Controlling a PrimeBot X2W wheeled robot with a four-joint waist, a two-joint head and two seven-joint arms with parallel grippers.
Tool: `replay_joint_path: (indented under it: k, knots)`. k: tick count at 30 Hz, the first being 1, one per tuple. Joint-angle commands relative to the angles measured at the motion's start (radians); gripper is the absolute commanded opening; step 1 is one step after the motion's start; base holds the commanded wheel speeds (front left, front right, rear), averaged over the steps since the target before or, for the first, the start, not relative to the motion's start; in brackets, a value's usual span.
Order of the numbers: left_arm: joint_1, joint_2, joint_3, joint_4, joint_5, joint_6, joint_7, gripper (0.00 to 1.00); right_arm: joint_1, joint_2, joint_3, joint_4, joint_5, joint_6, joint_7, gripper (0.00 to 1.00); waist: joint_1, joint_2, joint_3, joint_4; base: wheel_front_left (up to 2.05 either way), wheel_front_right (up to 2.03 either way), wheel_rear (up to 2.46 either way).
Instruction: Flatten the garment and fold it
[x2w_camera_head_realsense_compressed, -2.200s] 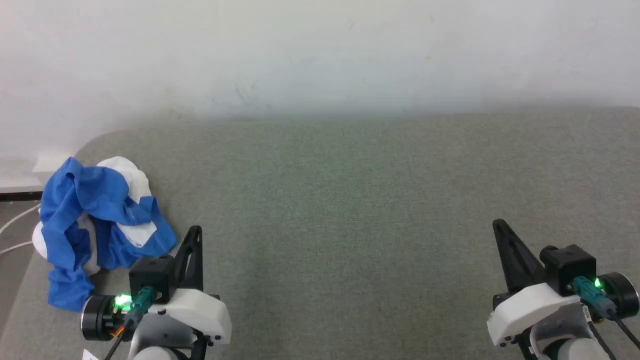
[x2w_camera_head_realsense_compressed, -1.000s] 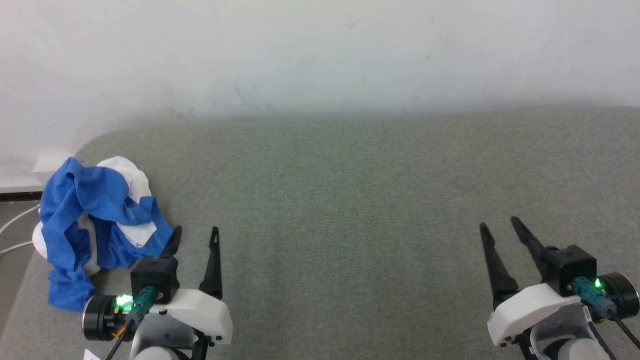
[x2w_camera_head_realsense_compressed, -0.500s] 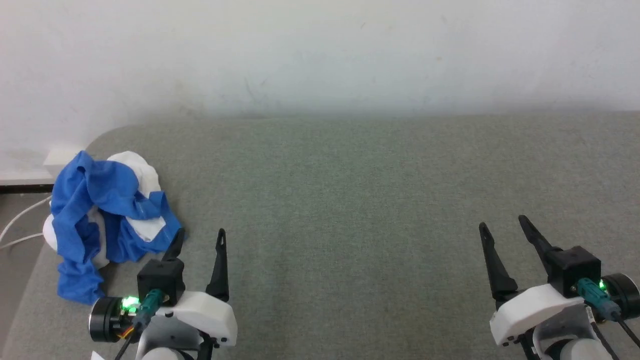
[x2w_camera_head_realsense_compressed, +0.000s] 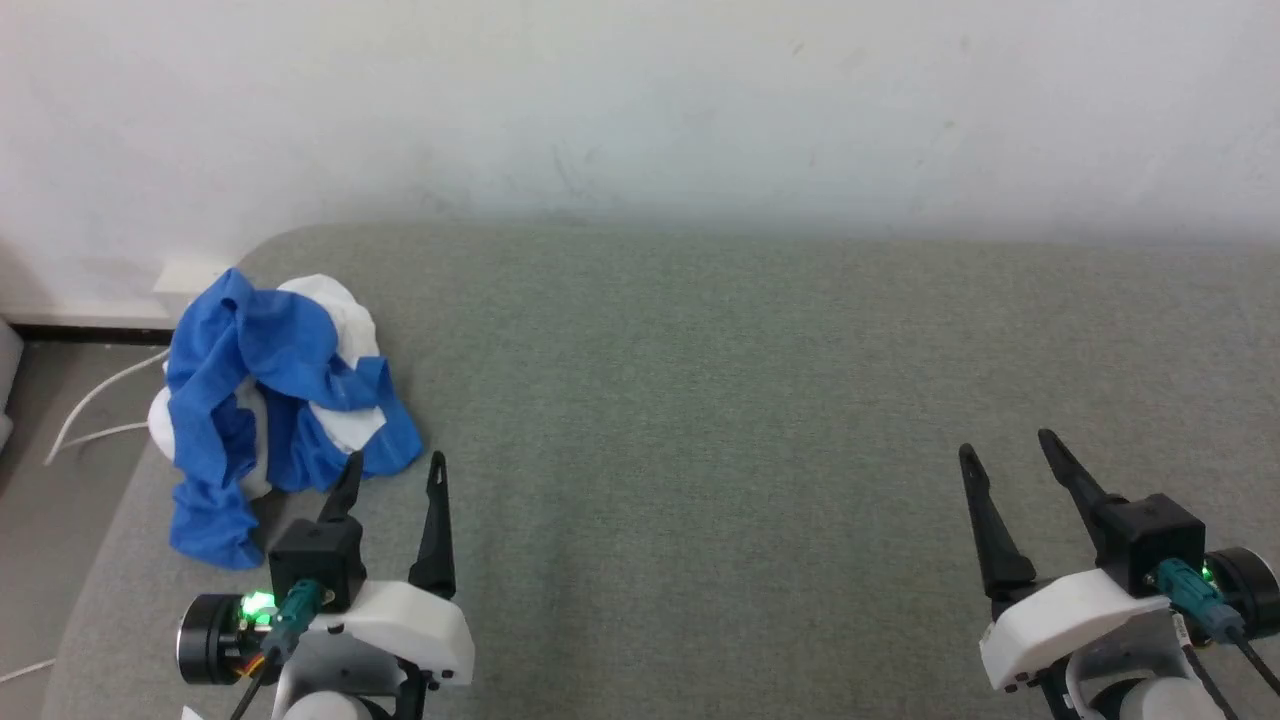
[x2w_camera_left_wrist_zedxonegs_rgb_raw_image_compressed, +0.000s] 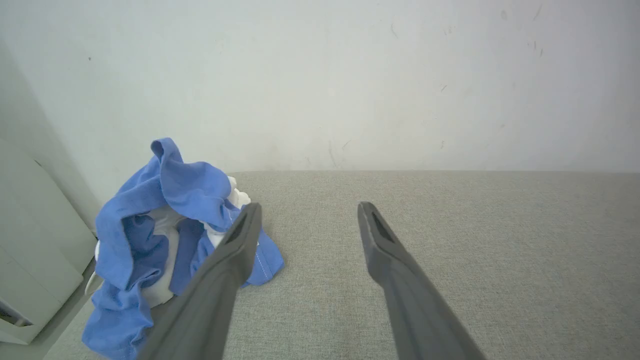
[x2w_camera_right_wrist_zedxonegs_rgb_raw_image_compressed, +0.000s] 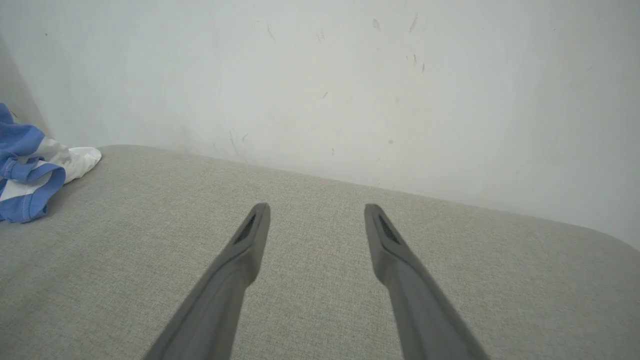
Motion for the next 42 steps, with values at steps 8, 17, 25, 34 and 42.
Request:
replay_joint_path:
  k: [8, 17, 25, 34, 42]
  knots:
    - [-0.012, 0.009, -0.004, 0.009, -0.016, 0.027, -0.023, 1.00, -0.017, 0.001, 0.005, 0.001, 0.007, 0.000, -0.013, 1.00, 0.0000, -0.0001, 0.010, 0.064, 0.00, 0.00, 0.00]
    - [-0.010, 0.010, -0.005, 0.009, -0.027, 0.048, -0.042, 1.00, -0.025, 0.002, 0.006, 0.004, 0.008, 0.000, -0.018, 1.00, 0.0000, -0.0001, 0.018, 0.118, 0.00, 0.00, 0.00]
    - [-0.007, 0.017, -0.006, 0.008, -0.037, 0.057, -0.058, 1.00, -0.032, 0.002, 0.010, 0.006, 0.009, -0.001, -0.024, 1.00, 0.0000, -0.0001, 0.023, 0.152, 0.00, 0.00, 0.00]
    - [-0.005, 0.023, -0.008, 0.015, -0.044, 0.068, -0.075, 1.00, -0.035, 0.002, 0.009, 0.009, 0.011, -0.001, -0.034, 1.00, 0.0000, -0.0001, 0.026, 0.186, 0.00, 0.00, 0.00]
    - [-0.004, 0.030, -0.012, 0.023, -0.051, 0.077, -0.092, 1.00, -0.038, 0.002, 0.008, 0.011, 0.013, -0.001, -0.047, 1.00, 0.0000, -0.0001, 0.029, 0.225, 0.00, 0.00, 0.00]
